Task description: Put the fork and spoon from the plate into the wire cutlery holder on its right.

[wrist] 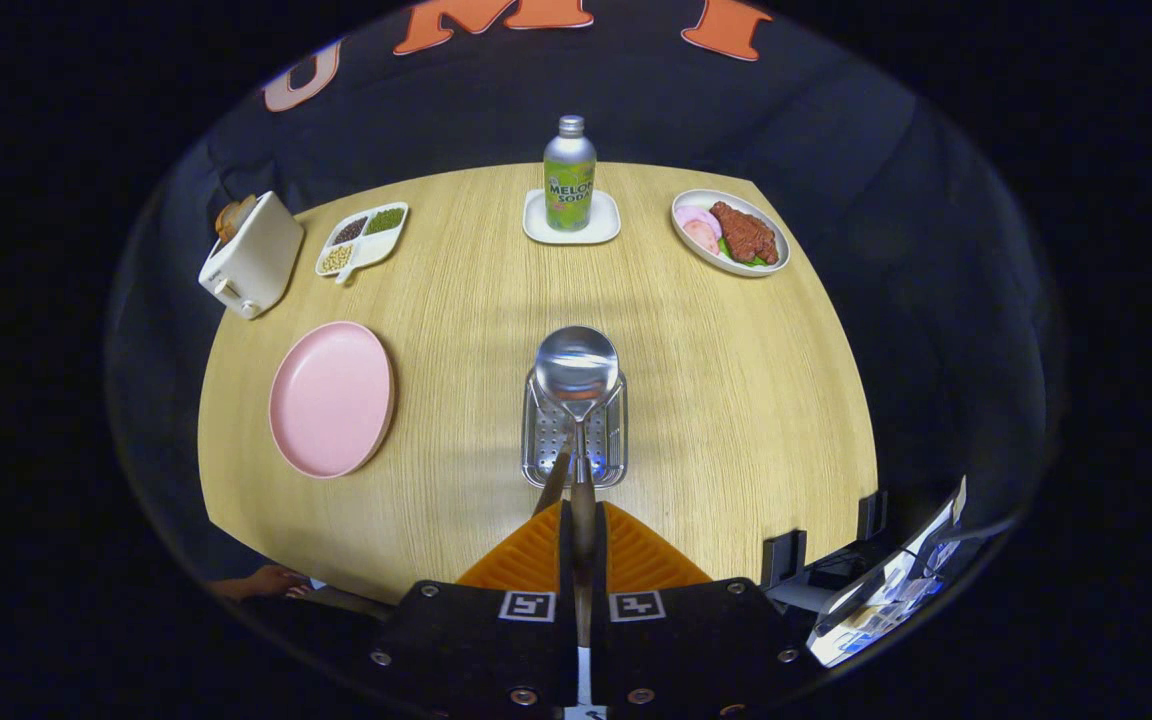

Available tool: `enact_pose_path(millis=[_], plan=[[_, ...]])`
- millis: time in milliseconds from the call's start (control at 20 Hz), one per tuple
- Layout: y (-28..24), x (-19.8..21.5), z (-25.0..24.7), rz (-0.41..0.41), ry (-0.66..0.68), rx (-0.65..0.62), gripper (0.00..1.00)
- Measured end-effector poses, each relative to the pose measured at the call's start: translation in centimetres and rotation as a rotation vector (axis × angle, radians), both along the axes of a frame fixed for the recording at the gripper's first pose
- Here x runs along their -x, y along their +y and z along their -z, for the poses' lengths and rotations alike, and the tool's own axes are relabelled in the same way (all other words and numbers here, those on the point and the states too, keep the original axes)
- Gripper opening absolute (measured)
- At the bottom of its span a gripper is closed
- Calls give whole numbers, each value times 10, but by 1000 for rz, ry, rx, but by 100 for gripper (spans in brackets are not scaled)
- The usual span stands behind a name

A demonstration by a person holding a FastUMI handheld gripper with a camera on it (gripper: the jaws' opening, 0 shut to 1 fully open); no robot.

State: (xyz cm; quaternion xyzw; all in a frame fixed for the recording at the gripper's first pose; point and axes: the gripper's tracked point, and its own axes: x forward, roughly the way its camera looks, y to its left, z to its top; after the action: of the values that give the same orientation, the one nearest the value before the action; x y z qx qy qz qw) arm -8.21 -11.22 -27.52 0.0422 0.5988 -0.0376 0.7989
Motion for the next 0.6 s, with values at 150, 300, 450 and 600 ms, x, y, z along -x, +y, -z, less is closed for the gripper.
enact_pose_path(millis=[150,300,450,600], plan=[[-1,5,17,-17,41,-12,5],[-4,8,29,-39,79,-25,6],[-9,6,39,-47,103,-26,6],[-4,0,41,-46,113,-56,8]])
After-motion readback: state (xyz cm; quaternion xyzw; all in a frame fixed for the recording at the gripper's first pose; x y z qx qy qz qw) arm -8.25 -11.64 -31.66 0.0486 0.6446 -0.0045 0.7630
